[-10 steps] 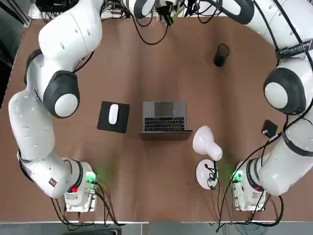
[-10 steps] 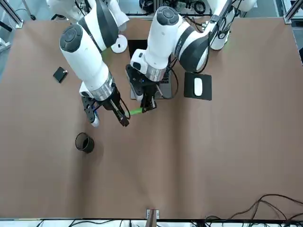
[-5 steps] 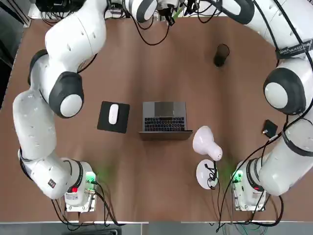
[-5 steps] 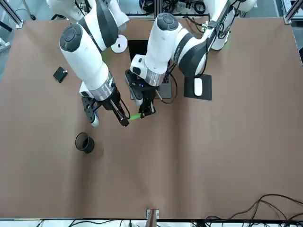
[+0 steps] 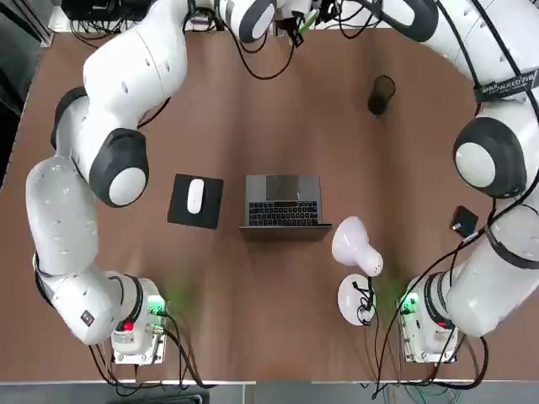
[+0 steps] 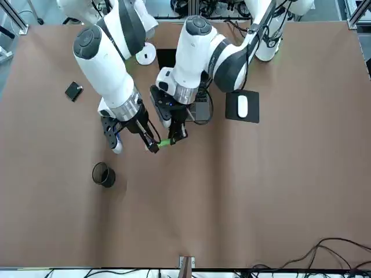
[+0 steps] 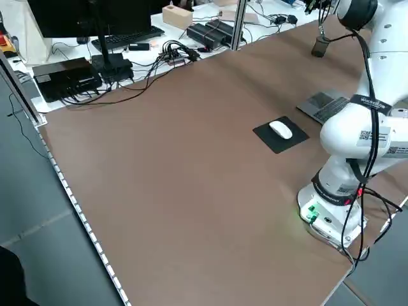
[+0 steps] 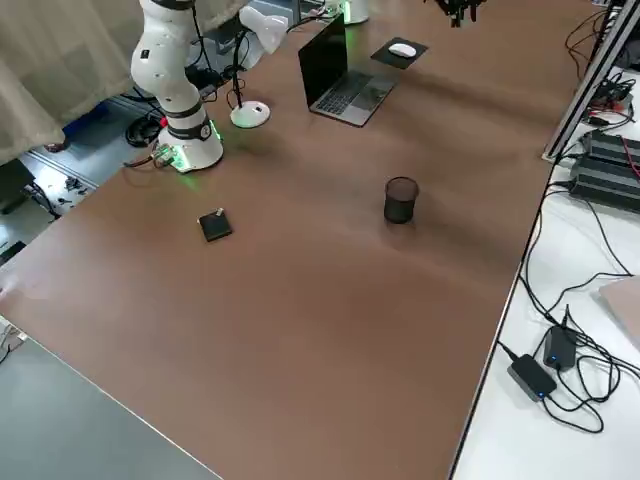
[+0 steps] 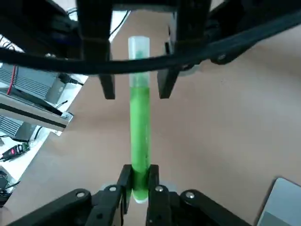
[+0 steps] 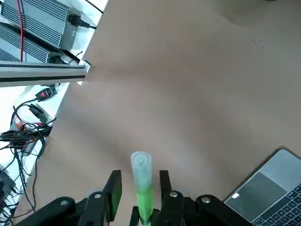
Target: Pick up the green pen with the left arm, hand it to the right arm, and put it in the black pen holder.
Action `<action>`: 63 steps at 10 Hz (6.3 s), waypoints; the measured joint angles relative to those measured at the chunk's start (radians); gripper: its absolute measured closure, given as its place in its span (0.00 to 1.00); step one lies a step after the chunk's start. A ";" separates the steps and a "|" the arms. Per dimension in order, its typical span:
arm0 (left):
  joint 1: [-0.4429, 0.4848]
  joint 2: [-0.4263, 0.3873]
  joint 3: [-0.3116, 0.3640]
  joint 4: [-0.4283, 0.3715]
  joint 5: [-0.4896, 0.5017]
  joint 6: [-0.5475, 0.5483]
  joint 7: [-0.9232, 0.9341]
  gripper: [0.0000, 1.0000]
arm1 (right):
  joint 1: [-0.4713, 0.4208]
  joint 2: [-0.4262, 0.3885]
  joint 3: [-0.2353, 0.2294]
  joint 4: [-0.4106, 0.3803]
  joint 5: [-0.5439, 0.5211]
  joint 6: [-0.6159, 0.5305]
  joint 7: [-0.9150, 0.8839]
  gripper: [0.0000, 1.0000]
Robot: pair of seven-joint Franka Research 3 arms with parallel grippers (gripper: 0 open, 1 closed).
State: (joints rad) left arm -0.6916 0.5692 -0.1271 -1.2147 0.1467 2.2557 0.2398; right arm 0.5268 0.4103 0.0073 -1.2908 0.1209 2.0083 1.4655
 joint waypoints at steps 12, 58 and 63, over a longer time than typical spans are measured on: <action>-0.001 -0.013 -0.004 0.016 0.000 0.000 -0.040 0.48 | -0.025 0.000 -0.016 0.014 0.000 0.002 -0.138 0.82; 0.716 -0.545 -0.021 -0.344 -0.140 -0.645 -0.219 0.00 | -0.465 -0.201 -0.073 -0.070 -0.137 -0.293 -1.713 0.00; 0.714 -0.541 -0.021 -0.338 -0.140 -0.645 -0.219 0.00 | -0.486 -0.270 -0.077 -0.076 -0.147 -0.388 -1.623 0.00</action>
State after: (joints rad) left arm 0.0226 0.0284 -0.1482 -1.5525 0.0065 1.6103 0.0206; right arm 0.0409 0.1404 -0.0693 -1.3670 -0.0262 1.6206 -0.1574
